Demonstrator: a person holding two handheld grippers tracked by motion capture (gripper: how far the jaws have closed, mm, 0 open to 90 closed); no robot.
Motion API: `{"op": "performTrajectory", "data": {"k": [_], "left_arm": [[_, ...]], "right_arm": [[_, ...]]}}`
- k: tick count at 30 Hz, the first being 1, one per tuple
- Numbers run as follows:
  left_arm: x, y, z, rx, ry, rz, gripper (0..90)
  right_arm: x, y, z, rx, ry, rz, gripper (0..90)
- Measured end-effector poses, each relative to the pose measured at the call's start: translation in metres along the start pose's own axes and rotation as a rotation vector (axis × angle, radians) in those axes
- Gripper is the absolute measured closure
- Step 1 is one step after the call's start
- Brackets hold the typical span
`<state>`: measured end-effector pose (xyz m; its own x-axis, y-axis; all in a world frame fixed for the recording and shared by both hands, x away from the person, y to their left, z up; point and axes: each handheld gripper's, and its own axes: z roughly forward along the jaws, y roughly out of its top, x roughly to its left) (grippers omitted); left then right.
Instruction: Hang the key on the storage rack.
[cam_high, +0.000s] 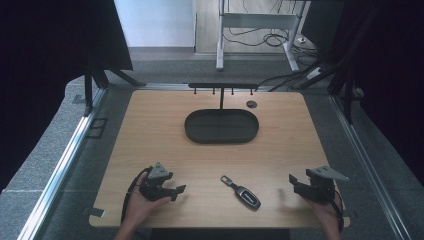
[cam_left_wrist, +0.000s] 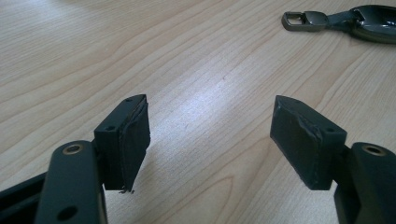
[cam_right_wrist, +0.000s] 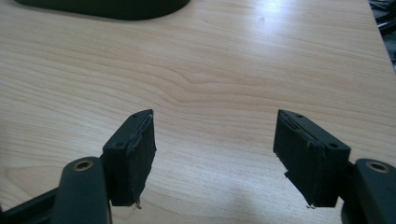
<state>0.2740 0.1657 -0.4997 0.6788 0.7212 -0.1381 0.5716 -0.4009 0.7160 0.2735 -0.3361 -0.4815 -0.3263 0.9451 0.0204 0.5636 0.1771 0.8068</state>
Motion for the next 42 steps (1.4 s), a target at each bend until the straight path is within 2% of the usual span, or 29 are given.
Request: {"op": "performTrajectory", "data": {"k": [1, 5, 7, 13, 17, 20, 21, 28, 35, 39, 42], "left_arm": [[0.000, 0.000, 0.001, 0.003, -0.002, -0.001, 29.2], [0.000, -0.001, 0.003, 0.010, -0.002, 0.001, 29.2], [-0.001, -0.001, 0.003, 0.012, -0.002, 0.000, 29.2], [-0.003, 0.000, 0.003, 0.010, -0.004, 0.003, 29.2], [-0.003, 0.000, 0.004, 0.014, -0.005, 0.008, 29.2], [-0.004, 0.000, 0.005, 0.018, -0.010, 0.012, 29.2], [-0.005, 0.000, 0.006, 0.019, -0.011, 0.012, 29.2], [-0.007, 0.001, 0.006, 0.018, -0.016, 0.016, 29.2], [-0.008, 0.001, 0.007, 0.015, -0.027, 0.015, 29.2], [-0.008, 0.001, 0.006, 0.016, -0.019, 0.012, 29.2], [-0.008, 0.003, -0.001, -0.004, -0.012, 0.010, 29.2]], "right_arm": [[-0.001, 0.001, -0.001, -0.012, 0.005, 0.007, 28.5], [-0.003, 0.003, -0.003, -0.004, -0.041, -0.001, 27.8], [-0.004, 0.004, -0.004, 0.003, -0.014, 0.020, 28.5], [-0.002, 0.004, -0.007, -0.007, 0.008, 0.031, 29.4], [0.000, 0.006, -0.008, -0.003, 0.039, 0.054, 31.8], [0.003, 0.008, -0.007, -0.001, 0.025, 0.044, 30.6], [0.004, 0.009, -0.007, -0.001, 0.045, 0.049, 30.5], [0.006, 0.012, -0.009, -0.013, 0.050, 0.058, 31.8], [0.012, 0.017, -0.012, -0.032, 0.060, 0.034, 33.4], [0.020, 0.024, -0.015, -0.038, 0.095, 0.004, 34.3], [0.023, 0.028, -0.018, -0.040, 0.114, -0.009, 35.1]]}}
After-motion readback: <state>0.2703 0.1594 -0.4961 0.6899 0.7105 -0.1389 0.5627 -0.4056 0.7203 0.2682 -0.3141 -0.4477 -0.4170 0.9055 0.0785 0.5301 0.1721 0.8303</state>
